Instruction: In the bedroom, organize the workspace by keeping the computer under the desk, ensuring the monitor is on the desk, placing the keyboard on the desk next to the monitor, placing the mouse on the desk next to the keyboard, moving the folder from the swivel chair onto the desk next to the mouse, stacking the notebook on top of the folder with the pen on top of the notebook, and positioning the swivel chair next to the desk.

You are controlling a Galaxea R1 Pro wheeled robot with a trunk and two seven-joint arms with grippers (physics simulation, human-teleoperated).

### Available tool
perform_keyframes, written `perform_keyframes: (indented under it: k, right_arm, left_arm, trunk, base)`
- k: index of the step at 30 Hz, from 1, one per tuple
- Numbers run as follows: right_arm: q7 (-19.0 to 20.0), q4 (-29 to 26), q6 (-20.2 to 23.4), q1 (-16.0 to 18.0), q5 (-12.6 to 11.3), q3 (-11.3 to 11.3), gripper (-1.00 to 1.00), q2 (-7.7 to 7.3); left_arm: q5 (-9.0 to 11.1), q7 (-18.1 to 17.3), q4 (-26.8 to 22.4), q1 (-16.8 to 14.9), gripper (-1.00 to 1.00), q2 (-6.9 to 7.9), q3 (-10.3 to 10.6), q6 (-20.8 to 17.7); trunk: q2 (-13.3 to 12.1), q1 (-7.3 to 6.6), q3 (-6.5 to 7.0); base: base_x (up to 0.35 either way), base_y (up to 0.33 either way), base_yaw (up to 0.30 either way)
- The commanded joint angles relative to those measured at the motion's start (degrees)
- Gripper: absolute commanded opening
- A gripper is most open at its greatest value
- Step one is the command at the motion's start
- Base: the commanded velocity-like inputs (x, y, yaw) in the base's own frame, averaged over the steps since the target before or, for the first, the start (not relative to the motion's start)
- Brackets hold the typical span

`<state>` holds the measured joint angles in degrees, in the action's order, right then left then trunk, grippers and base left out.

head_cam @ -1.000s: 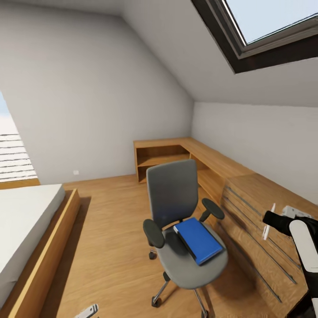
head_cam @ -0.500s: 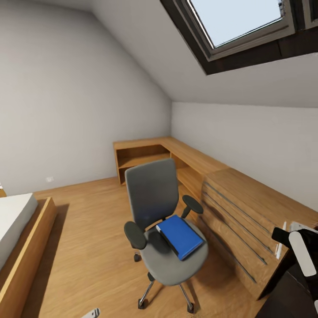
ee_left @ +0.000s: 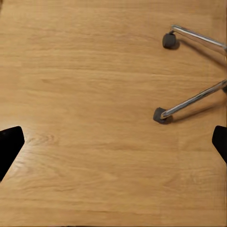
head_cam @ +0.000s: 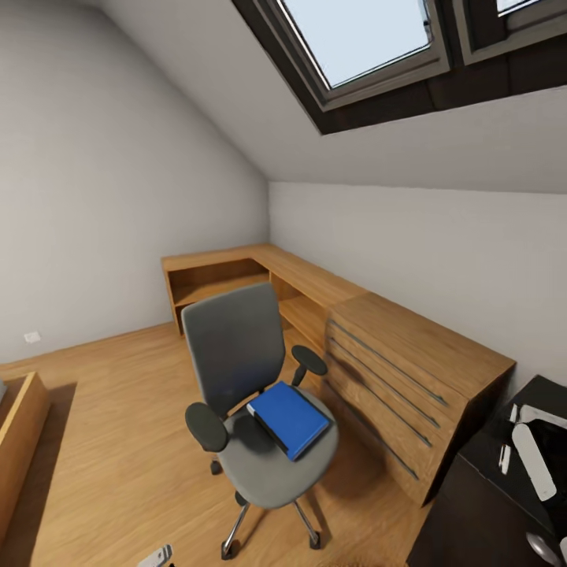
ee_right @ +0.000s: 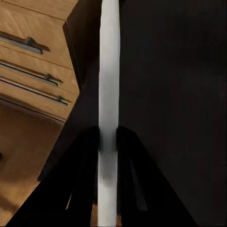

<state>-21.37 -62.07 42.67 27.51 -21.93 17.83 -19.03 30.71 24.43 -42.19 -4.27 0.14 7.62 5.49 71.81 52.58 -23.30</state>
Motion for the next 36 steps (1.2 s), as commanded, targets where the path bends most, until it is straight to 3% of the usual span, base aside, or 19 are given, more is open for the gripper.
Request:
perform_keyframes:
  k: [1, 8, 12, 16, 24, 36]
  right_arm:
    - [-0.48, 0.55, -0.71, 0.06, 0.30, -0.03, -1.00, -0.05]
    - [-0.43, 3.94, -6.08, 0.09, 5.72, -0.15, -1.00, -0.19]
    - [-0.32, 6.14, -9.91, 0.09, 7.02, -0.34, -1.00, -0.20]
    - [0.04, 7.61, -10.96, 0.44, 8.41, -1.61, -1.00, 0.15]
    - [0.47, 5.83, -12.28, 1.09, 8.08, -1.53, -1.00, 2.41]
    - [-0.07, 5.73, -13.53, 0.88, 7.79, -1.31, -1.00, 3.11]
  left_arm:
    - [0.60, 0.33, -0.01, -0.04, 1.00, 0.05, 0.34, 0.84]
    - [0.75, 0.35, 0.05, -0.04, 1.00, 0.02, 0.40, 1.51]
    - [0.82, 0.41, 0.08, -0.04, 1.00, -0.01, 0.42, 1.54]
    - [0.85, 0.57, 0.42, -0.04, 1.00, -0.35, 0.49, 1.91]
    - [0.81, 0.54, 1.13, -0.04, 1.00, -1.50, 0.47, 2.74]
    - [0.58, 0.36, 2.61, -0.04, 1.00, -1.63, 0.46, 6.25]
  trunk:
    - [0.04, 0.00, -0.06]
    - [0.04, 0.00, -0.06]
    - [0.04, 0.00, -0.06]
    - [0.04, 0.00, -0.06]
    - [0.04, 0.00, -0.06]
    - [0.04, 0.00, -0.06]
  base:
    - [0.000, 0.000, -0.300]
    - [0.000, 0.000, -0.188]
    - [0.000, 0.000, -0.025]
    - [0.000, 0.000, -0.005]
    - [0.000, 0.000, 0.000]
    - [0.000, 0.000, 0.000]
